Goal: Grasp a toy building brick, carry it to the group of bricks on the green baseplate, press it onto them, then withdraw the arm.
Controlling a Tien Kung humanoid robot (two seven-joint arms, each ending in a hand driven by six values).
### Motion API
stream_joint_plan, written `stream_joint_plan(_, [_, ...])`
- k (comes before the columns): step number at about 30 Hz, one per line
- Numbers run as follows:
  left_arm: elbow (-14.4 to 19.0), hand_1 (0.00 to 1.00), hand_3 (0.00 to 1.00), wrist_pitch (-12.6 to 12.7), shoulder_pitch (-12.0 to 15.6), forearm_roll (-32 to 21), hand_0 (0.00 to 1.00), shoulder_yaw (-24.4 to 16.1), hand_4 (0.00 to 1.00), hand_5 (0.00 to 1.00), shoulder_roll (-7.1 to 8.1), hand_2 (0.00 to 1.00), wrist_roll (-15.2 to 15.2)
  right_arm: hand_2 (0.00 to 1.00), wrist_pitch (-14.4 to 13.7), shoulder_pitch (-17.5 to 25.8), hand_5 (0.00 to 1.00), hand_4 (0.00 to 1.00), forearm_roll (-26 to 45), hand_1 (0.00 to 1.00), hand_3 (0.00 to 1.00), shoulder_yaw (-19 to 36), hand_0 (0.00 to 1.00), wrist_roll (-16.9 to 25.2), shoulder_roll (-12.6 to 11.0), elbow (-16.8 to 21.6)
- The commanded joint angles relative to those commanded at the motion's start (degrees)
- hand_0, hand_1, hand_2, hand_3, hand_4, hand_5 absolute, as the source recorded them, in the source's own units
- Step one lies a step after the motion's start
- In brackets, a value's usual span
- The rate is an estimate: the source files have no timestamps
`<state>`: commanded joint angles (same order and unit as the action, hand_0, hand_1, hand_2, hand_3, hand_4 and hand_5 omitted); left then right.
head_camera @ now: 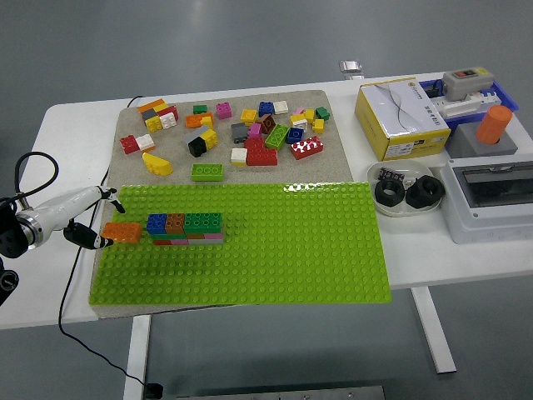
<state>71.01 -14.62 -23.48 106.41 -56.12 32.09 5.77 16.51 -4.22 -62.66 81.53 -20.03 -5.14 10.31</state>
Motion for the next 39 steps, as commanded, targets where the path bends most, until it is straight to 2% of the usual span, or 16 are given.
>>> stream_joint_plan(5, [-1.75,0.975,0.685,-0.09,-0.62,-0.46,0.998,0.51,0.890,0.029,-0.85,0.974,-0.11,0.778,0.03,-0.07,0.998,0.714,-0.03,0.700,0.979,-0.17,0.715,0.10,-0.07,0.00])
stream_joint_plan(13, [-3.27,0.973,0.669,0.30,-0.96,-1.08,0.998,0.48,0.894,0.043,-1.38,0.967,-1.02,0.778,0.08,0.00,0.998,0.713,-0.25,0.699,0.977,-0.16,0.716,0.20,-0.05,0.00])
stream_joint_plan(14, [-3.47,0.972,0.624,0.36,-0.98,-1.24,0.998,0.48,0.863,0.057,-1.47,0.956,-1.17,0.777,0.08,0.01,0.998,0.712,-0.30,0.699,0.976,-0.14,0.714,0.23,-0.04,0.00])
stream_joint_plan(19, [-4.12,0.972,0.624,0.41,-1.01,-1.73,0.998,0.58,0.863,0.057,-1.87,0.956,-1.43,0.777,0.10,0.00,0.998,0.712,-0.51,0.699,0.976,-0.07,0.714,0.39,-0.03,0.00])
stream_joint_plan(20, [-4.21,0.970,0.593,0.40,-1.02,-1.83,0.998,0.59,0.799,0.039,-1.95,0.947,-1.48,0.777,0.11,-0.02,0.998,0.713,-0.57,0.700,0.975,-0.05,0.715,0.43,-0.04,0.00])
stream_joint_plan(25, [-4.46,0.970,0.593,0.40,-1.09,-2.22,0.998,0.63,0.799,0.039,-2.11,0.947,-1.58,0.777,0.11,-0.15,0.998,0.713,-0.59,0.700,0.975,-0.12,0.715,0.66,-0.07,0.00])
stream_joint_plan(26, [-4.49,0.965,0.546,0.41,-1.10,-2.32,0.998,0.64,0.663,0.002,-2.12,0.929,-1.59,0.775,0.10,-0.18,0.998,0.713,-0.56,0.700,0.972,-0.15,0.714,0.71,-0.08,0.00])
stream_joint_plan(39, [-4.82,0.954,0.530,0.60,-0.92,-3.34,0.997,0.57,0.692,0.002,-2.27,0.910,-2.25,0.773,0.08,-0.26,0.998,0.716,-0.80,0.698,0.965,0.04,0.715,0.98,-0.04,0.00])
